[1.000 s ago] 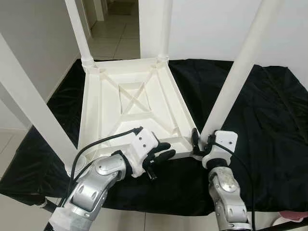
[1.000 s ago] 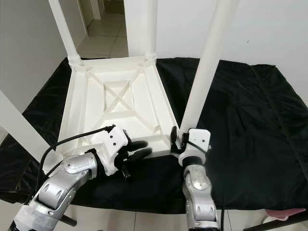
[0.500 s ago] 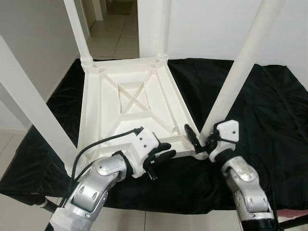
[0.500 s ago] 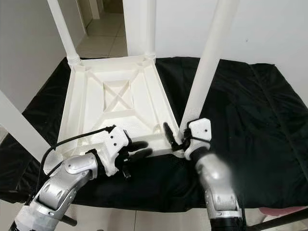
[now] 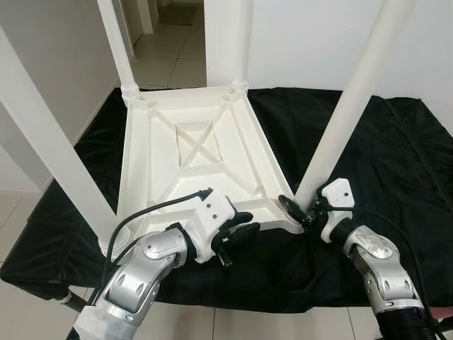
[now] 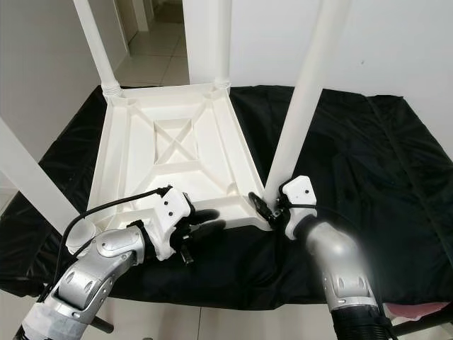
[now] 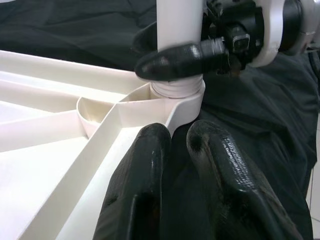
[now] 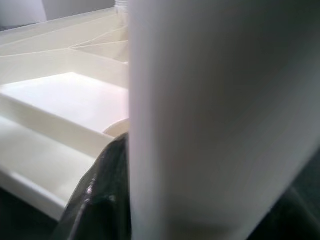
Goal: Building children table
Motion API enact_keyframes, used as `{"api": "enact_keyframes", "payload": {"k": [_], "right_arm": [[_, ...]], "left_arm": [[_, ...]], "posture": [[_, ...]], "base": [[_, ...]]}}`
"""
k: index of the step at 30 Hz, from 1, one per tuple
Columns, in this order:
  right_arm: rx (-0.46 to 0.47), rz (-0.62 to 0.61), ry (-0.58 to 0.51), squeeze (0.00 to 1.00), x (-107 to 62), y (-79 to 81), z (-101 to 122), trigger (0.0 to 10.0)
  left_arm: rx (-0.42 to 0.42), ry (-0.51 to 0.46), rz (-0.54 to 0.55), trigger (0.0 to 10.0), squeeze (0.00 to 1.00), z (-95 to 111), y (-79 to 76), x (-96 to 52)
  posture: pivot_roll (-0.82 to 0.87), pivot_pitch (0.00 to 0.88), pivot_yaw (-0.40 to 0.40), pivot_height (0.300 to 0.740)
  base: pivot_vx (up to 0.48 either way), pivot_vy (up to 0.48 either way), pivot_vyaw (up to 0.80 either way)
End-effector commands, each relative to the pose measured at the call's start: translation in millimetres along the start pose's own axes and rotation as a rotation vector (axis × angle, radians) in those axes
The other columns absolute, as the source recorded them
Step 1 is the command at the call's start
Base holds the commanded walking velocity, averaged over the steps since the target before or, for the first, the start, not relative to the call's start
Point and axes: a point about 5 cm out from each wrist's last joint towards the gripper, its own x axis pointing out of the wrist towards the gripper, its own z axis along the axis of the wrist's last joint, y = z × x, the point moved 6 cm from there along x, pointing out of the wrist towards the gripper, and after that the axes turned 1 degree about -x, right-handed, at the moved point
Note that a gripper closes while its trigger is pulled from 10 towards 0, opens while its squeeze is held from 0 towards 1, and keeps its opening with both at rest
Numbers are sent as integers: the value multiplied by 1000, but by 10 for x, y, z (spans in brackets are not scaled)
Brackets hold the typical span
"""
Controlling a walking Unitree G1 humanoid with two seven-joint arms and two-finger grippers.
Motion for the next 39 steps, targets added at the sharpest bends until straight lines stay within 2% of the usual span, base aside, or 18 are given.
{"api": "enact_keyframes", "payload": {"k": [1, 2, 3, 13, 15, 17, 22, 27, 28, 29, 30, 32, 34, 39], "right_arm": [[-12, 17, 22, 0, -5, 12, -48, 0], [-8, 18, 23, 0, -3, 10, -55, 0], [15, 10, 16, 0, -11, 9, -37, 10000], [73, -40, -21, 0, -16, 51, 52, 10000], [73, -144, -10, 0, -31, 83, 40, 10000], [73, -144, -10, 0, -31, 83, 40, 10000], [119, -280, -6, 0, -90, 220, 36, 10000], [127, -318, -1, 0, -100, 229, 32, 10000], [139, -418, 27, 0, -122, 214, -18, 10000], [139, -418, 27, 0, -122, 214, -18, 10000], [175, -569, 67, 0, -165, 189, -103, 10000], [175, -569, 67, 0, -165, 189, -103, 10000], [216, -685, 111, 0, -198, 159, -208, 10000], [238, -767, 130, 0, -128, 163, -265, 10000]], "left_arm": [[2, 13, 18, 10000, 0, -24, 35, -25], [3, 15, 20, 10000, 0, -27, 42, -33], [8, 20, 23, 10000, 0, -29, 53, -44], [6, 25, 27, 10000, 0, -40, 60, -61], [6, 28, 25, 10000, 0, -49, 58, -70], [6, 28, 25, 10000, 0, -49, 58, -70], [8, 28, 18, 10000, 0, -48, 49, -57], [8, 27, 16, 10000, 0, -47, 46, -51], [8, 27, 6, 10000, 0, -52, 29, -43], [8, 27, 6, 10000, 0, -52, 29, -43], [10, 28, -7, 10000, 0, -57, 10, -32], [10, 28, -7, 10000, 0, -57, 10, -32], [17, 27, -7, 10000, 0, -47, 26, -24], [17, 24, 13, 10000, 0, -32, 84, -28]], "posture": [[-60, 55, 39, 740], [-60, 55, 40, 740], [-55, 58, 39, 740], [-58, 66, 39, 740], [-59, 67, 38, 740], [-59, 67, 38, 740], [-64, 56, 35, 740], [-66, 53, 36, 740], [-73, 45, 42, 740], [-73, 45, 42, 740], [-72, 41, 44, 740], [-72, 41, 44, 740], [-72, 38, 47, 740], [-66, 35, 53, 740]], "base": [[0, 0, 0], [0, 0, 0], [0, 0, 0], [0, 0, 0], [0, 0, 0], [0, 0, 0], [0, 0, 0], [0, 0, 0], [0, 0, 0], [0, 0, 0], [0, 0, 0], [0, 0, 0], [0, 0, 0], [0, 0, 0]]}}
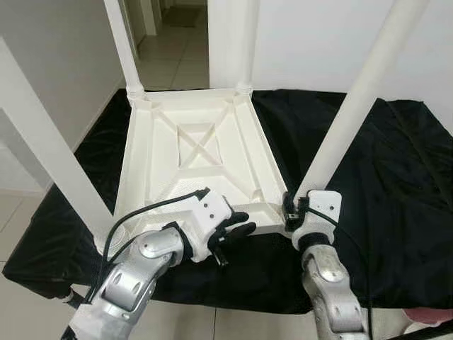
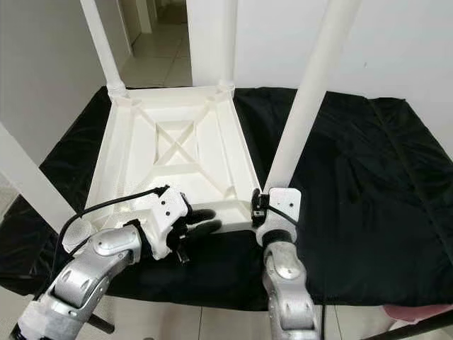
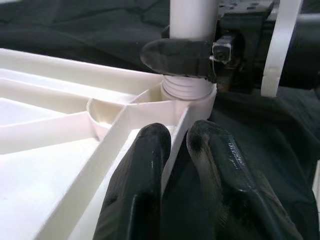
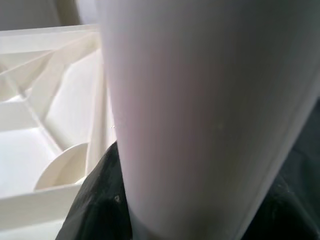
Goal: Building children table
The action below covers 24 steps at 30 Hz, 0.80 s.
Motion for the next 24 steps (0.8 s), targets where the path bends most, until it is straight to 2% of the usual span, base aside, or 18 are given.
{"api": "enact_keyframes", "payload": {"k": [1, 6, 7, 16, 17, 19, 22, 24], "right_arm": [[4, -66, 91, 0, -25, -83, -235, 10000], [20, -34, 67, 0, -19, -7, -160, 10000], [40, -5, 51, 1000, -30, 41, -123, 10000], [23, 62, 0, 1000, -86, 133, -10, 10000], [16, 68, -17, 0, -103, 123, 14, 10000], [2, 71, -36, 0, -144, 51, 31, 10000], [0, 90, -46, 0, -184, 29, 45, 10000], [13, 153, -66, 0, -287, 20, 70, 10000]], "left_arm": [[0, 6, 8, 10000, 0, -25, 24, -16], [4, 16, -12, 10000, 0, -55, -25, -19], [4, 16, -13, 10000, 0, -54, -28, -14], [3, 14, -5, 10000, 0, -51, -7, -20], [10, 19, 0, 10000, 0, -61, 6, -28], [23, 22, 26, 10000, 0, -69, 66, -37], [28, 22, 40, 10000, 0, -67, 102, -43], [48, 24, 86, 10000, 0, -61, 198, -53]], "posture": [[-66, 35, 53, 740], [-71, 35, 58, 740], [-68, 29, 55, 740], [-64, 27, 49, 740], [-64, 27, 49, 740], [-65, 25, 44, 740], [-71, 27, 44, 740], [-76, 29, 52, 740]], "base": [[0, 0, 0], [0, 0, 0], [0, 0, 0], [0, 0, 0], [0, 0, 0], [0, 0, 0], [0, 0, 0], [0, 0, 0]]}}
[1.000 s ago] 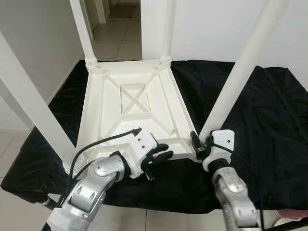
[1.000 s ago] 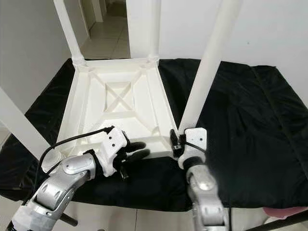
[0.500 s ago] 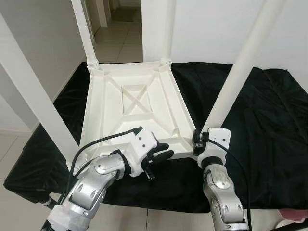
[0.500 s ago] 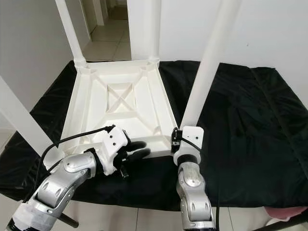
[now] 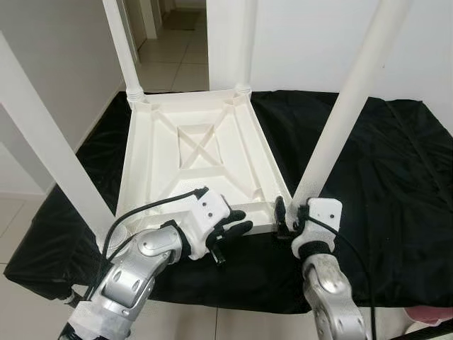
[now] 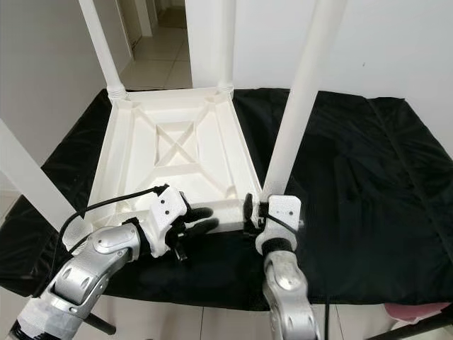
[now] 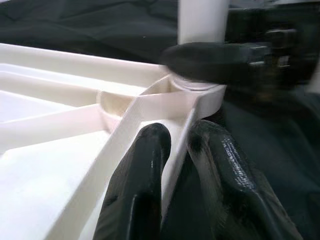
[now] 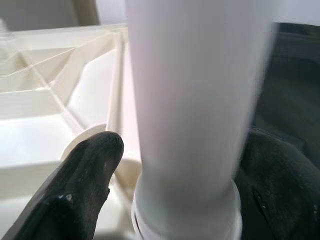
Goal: Building children table
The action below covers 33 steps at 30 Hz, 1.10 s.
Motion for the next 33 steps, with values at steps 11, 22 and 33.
{"api": "enact_keyframes", "payload": {"k": [11, 22, 33], "right_arm": [[-3, 111, -26, 0, -244, -52, 41, 10000], [-12, 207, 16, 0, -518, -59, -103, 10000], [15, 235, 0, 0, -466, -30, -78, 10000]], "left_arm": [[72, 12, 174, 10000, 0, 21, 402, -60], [41, 81, 321, 10000, 0, -129, 725, -98], [93, 173, 328, 10000, 0, -310, 839, -95]], "posture": [[-99, 42, 67, 740], [-117, 60, 83, 740], [-116, 69, 106, 740]], "base": [[0, 0, 0], [0, 0, 0], [0, 0, 0]]}}
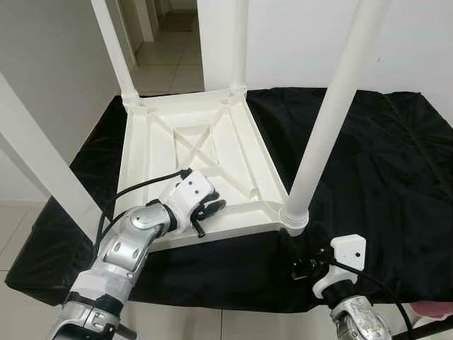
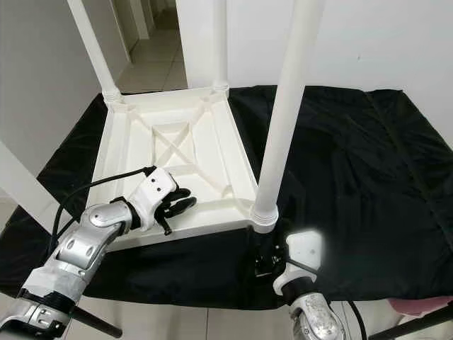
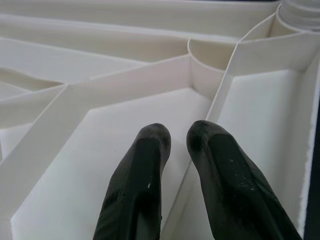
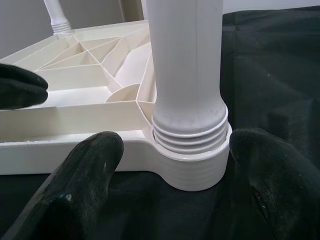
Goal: Building children table
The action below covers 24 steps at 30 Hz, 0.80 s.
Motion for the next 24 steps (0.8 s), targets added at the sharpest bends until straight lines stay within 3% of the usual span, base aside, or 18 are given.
{"api": "enact_keyframes", "payload": {"k": [1, 6, 7, 9, 10, 11, 16, 17, 18, 19, 24], "right_arm": [[8, 14, -5, 0, 7, 15, -8, 10000], [5, 19, -4, 0, 4, 22, -22, 10000], [11, 26, -1, 169, 8, 38, -31, 10000], [16, 30, 2, 169, 12, 51, -39, 10000], [19, 39, 7, 596, 12, 63, -54, 10000], [22, 44, 10, 1000, 10, 64, -64, 10000], [24, 54, 18, 1000, 10, 64, -80, 10000], [30, 63, 25, 63, 9, 65, -92, 10000], [30, 63, 25, 63, 9, 65, -92, 10000], [25, 74, 31, 0, 8, 68, -100, 10000], [15, 81, 36, 0, 9, 56, -105, 10000]], "left_arm": [[9, 14, 179, 10000, 0, -47, 213, -22], [-11, 13, 178, 10000, 0, -68, 209, -17], [-31, 13, 173, 10000, 0, -80, 198, -15], [-45, 14, 164, 10000, 0, -90, 181, -12], [-96, 5, 135, 10000, 561, -97, 140, -6], [-122, -3, 110, 10000, 1000, -93, 102, -2], [-119, -1, 95, 10000, 1000, -98, 83, 3], [-85, 5, 91, 10000, 1000, -99, 75, 3], [-85, 5, 91, 10000, 1000, -99, 75, 3], [-67, 13, 91, 10000, 0, -111, 75, 0], [-15, 75, 95, 10000, 0, -215, 71, 11]], "posture": [[-116, 69, 106, 740], [-109, 71, 103, 740], [-110, 72, 103, 740], [-110, 72, 103, 740], [-107, 71, 101, 740], [-106, 71, 99, 740], [-104, 71, 97, 740], [-105, 72, 94, 740], [-105, 72, 94, 740], [-106, 71, 94, 740], [-110, 76, 89, 740]], "base": [[0, 0, 0], [0, 0, 0], [0, 0, 0], [0, 0, 0], [0, 0, 0], [0, 0, 0], [0, 0, 0], [0, 0, 0], [0, 0, 0], [0, 0, 0], [0, 0, 0]]}}
